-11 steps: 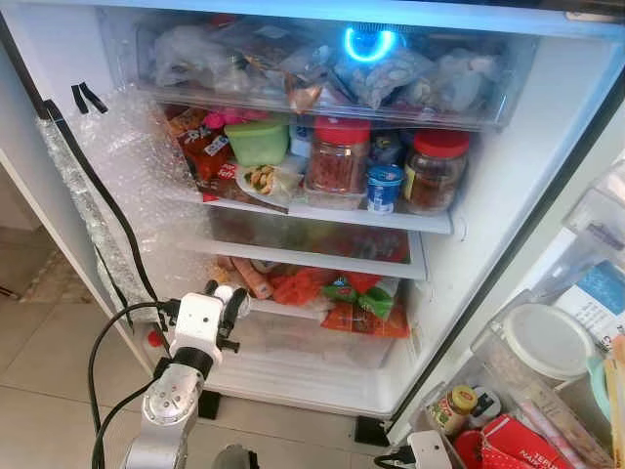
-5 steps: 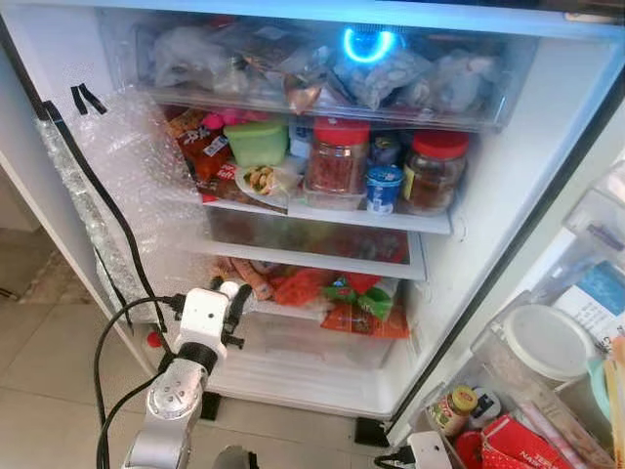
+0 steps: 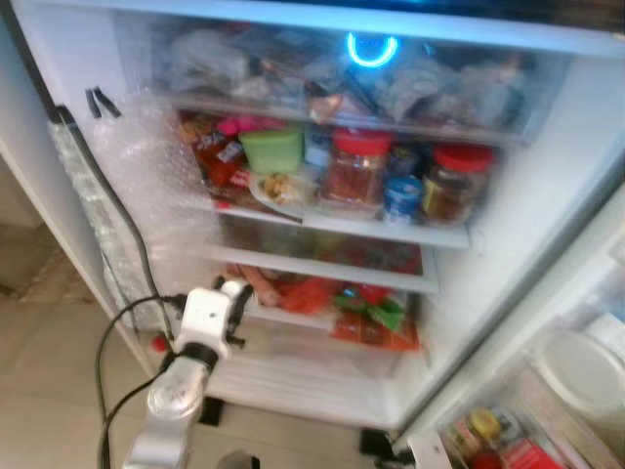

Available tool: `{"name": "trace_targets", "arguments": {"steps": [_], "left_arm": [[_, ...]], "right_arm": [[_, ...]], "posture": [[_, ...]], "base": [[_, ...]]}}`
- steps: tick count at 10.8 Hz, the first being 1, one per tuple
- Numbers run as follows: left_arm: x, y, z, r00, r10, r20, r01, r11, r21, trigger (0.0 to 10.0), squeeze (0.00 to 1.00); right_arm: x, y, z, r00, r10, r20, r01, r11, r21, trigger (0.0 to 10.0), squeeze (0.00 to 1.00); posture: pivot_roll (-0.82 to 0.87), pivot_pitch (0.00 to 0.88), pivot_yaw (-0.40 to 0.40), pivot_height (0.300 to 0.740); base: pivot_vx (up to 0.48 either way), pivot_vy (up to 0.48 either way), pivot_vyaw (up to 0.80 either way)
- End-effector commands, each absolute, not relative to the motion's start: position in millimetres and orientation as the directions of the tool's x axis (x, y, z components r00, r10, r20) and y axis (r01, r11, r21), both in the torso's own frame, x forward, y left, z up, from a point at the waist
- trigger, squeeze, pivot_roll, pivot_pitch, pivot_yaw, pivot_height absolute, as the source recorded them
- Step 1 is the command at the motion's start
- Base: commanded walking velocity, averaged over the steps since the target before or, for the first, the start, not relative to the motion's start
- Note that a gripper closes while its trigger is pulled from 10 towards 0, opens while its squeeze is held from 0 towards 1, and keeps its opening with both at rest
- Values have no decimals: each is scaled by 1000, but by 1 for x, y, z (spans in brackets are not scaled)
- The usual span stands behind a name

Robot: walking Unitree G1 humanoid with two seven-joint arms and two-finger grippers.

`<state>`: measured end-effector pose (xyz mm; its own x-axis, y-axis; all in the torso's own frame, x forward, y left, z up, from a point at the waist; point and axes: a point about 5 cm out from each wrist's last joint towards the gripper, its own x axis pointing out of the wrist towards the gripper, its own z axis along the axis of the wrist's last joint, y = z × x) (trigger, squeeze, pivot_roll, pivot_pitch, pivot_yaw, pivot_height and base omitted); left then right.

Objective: Restocking fridge

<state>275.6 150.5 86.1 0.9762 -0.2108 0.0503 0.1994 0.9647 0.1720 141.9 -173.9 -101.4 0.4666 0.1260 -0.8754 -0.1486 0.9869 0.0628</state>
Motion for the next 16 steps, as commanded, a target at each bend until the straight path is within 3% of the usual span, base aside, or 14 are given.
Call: {"name": "trace_targets", "arguments": {"steps": [1, 13, 16], "left_arm": [[277, 154, 93, 976, -204, 72, 188, 965, 181, 10000, 0], [284, 146, 95, 960, -272, 66, 259, 953, 157, 10000, 0], [290, 141, 96, 931, -362, 55, 348, 921, 174, 10000, 0]], "right_arm": [[148, -174, -99, 484, 124, -866, -142, 988, 62, 10000, 0], [150, -172, -99, 482, 128, -867, -139, 988, 69, 10000, 0], [151, -172, -98, 485, 129, -865, -138, 988, 70, 10000, 0]], "posture": [[50, 0, -48, 663], [49, 0, -44, 663], [44, 0, -43, 663]], "base": [[281, 0, 0], [302, 0, 0], [0, 0, 0]]}}
